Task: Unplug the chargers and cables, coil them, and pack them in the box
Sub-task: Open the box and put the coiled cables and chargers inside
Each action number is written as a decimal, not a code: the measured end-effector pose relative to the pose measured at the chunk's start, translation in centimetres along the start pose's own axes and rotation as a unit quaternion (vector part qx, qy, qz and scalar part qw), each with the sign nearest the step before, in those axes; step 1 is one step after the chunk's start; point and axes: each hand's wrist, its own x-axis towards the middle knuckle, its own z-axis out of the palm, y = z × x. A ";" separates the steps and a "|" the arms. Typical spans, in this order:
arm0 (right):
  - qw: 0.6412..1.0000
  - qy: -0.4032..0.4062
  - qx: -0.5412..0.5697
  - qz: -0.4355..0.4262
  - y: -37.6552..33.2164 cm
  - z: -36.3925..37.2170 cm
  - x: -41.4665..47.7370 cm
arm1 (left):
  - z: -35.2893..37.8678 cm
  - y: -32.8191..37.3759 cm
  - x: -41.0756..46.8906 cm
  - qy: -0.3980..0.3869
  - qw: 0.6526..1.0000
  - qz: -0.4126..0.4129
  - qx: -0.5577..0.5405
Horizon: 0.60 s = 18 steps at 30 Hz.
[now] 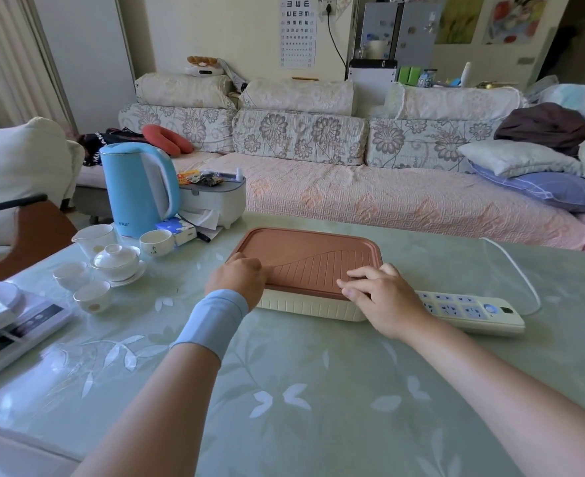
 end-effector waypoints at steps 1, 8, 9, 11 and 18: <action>1.000 -0.004 -0.001 0.011 0.0 -0.2 0.4 | 0.2 0.1 0.3 0.009 1.000 -0.011 -0.007; 0.991 -0.097 -0.002 0.090 -0.3 0.0 4.0 | 3.4 -0.1 2.6 0.037 0.999 0.010 0.033; 0.986 -0.136 -0.001 0.099 -0.1 -0.2 4.3 | 3.5 -0.2 2.9 0.016 0.999 0.017 0.037; 0.973 -0.202 -0.025 0.106 0.0 -0.4 4.5 | 3.4 -0.2 3.4 -0.055 0.995 0.025 0.075; 0.938 -0.297 -0.041 0.173 0.7 -1.5 7.5 | 1.8 0.3 5.9 -0.158 0.981 0.005 0.115</action>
